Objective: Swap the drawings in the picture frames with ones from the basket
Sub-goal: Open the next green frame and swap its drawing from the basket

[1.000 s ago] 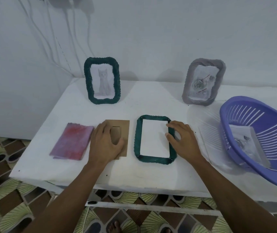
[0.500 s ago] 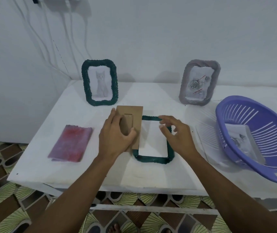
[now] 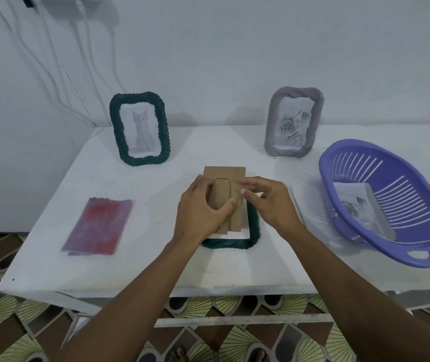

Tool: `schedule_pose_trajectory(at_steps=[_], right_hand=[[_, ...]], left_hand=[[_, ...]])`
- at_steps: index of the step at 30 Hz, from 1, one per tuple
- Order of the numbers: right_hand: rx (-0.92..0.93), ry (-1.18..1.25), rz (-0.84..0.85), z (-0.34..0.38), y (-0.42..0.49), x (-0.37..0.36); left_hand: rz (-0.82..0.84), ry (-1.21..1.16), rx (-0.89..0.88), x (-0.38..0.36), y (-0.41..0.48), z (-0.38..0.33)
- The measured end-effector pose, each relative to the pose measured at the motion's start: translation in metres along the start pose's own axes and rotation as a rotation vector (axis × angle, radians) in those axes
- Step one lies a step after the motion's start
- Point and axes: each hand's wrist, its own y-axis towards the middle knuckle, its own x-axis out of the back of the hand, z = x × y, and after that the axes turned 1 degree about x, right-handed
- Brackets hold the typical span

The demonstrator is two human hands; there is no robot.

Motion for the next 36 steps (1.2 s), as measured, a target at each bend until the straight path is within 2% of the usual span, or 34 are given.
schedule_pose_trajectory(at_steps=[4, 10, 22, 27, 33, 36], right_hand=[[-0.085, 0.083, -0.016, -0.003, 0.003, 0.008], [-0.138, 0.092, 0.014, -0.009, 0.001, 0.008], [-0.144, -0.025, 0.061, -0.020, 0.001, -0.001], [-0.052, -0.228, 0.053, -0.022, 0.000, -0.003], [0.140, -0.544, 0.066, -0.036, 0.000, -0.007], [0.170, -0.654, 0.087, -0.039, 0.000, -0.008]], left_hand=[[0.049, -0.217, 0.065, 0.006, 0.008, 0.007], [0.210, -0.056, -0.082, 0.012, 0.018, 0.037], [0.230, 0.067, -0.138, 0.007, 0.018, 0.053], [0.238, 0.124, -0.166, 0.005, 0.018, 0.058], [0.220, 0.360, -0.272, 0.003, 0.016, 0.062], [0.215, 0.445, -0.323, 0.003, 0.013, 0.063]])
